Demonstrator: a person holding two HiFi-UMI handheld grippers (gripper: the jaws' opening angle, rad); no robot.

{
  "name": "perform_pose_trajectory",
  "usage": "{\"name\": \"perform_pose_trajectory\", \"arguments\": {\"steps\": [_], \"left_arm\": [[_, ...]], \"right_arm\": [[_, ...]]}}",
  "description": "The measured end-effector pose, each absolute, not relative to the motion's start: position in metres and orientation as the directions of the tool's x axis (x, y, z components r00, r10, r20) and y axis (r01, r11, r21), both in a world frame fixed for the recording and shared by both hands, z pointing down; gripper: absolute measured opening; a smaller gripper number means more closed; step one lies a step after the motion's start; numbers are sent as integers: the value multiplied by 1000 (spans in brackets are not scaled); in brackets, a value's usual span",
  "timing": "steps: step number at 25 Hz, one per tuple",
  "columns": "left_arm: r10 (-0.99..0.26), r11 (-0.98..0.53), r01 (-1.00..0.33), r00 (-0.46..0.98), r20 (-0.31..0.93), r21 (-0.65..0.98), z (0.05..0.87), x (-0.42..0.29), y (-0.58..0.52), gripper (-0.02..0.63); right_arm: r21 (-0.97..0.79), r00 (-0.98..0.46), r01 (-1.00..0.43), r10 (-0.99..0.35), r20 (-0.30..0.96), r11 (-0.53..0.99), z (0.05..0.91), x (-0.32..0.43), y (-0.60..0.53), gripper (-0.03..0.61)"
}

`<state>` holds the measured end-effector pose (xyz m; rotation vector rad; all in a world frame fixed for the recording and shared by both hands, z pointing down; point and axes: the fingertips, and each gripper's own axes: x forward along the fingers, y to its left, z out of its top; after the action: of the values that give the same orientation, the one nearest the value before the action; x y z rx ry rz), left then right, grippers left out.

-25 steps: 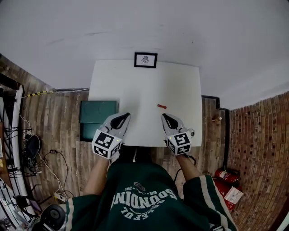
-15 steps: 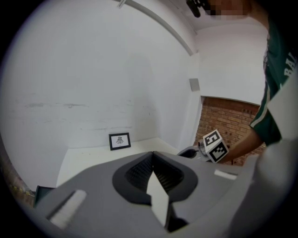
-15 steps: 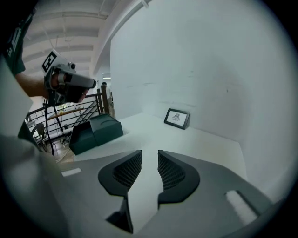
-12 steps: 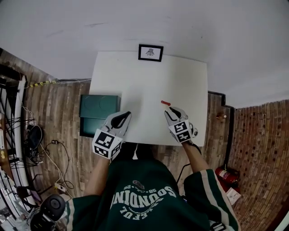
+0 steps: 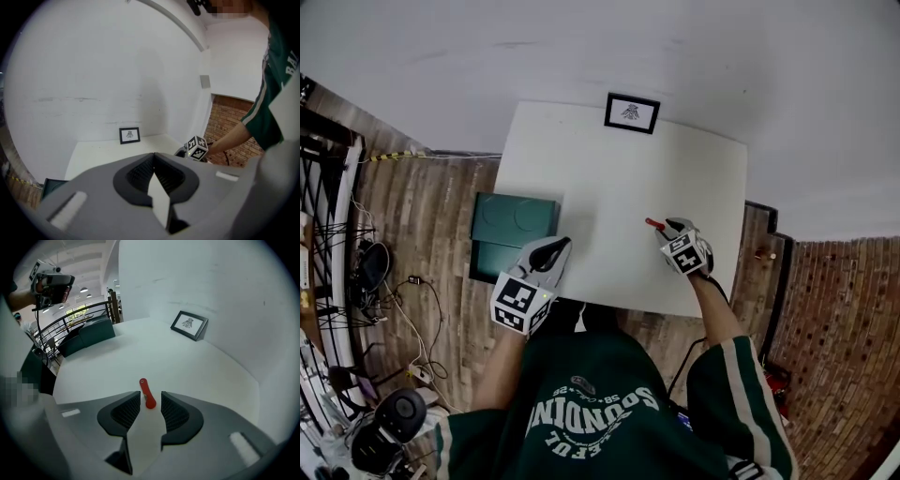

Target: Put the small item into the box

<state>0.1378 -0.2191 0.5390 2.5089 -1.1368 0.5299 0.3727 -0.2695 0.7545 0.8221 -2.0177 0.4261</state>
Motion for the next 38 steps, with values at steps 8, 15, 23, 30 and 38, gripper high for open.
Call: {"name": "perform_pose_trajectory", "arguments": {"steps": [8, 15, 23, 30, 38], "left_arm": [[-648, -602, -781, 599, 471, 165, 546, 123, -229, 54], [-634, -620, -765, 620, 463, 177, 547, 121, -235, 54], [-639, -633, -754, 636, 433, 175, 540, 107, -239, 53], [-649, -644, -746, 650, 395, 170, 529, 92, -240, 53], [-677, -629, -761, 638, 367, 163, 520, 65, -233, 54]], "right_arm": [[-36, -358, -696, -303, 883, 717, 761, 369, -268, 104], [-33, -327, -734, -310, 893, 679, 759, 367, -267, 75], [-2, -346, -756, -397, 850, 655, 723, 353, -274, 75], [40, -365, -763, -481, 797, 646, 666, 328, -276, 74], [59, -406, -720, -488, 773, 692, 640, 283, -262, 74]]}}
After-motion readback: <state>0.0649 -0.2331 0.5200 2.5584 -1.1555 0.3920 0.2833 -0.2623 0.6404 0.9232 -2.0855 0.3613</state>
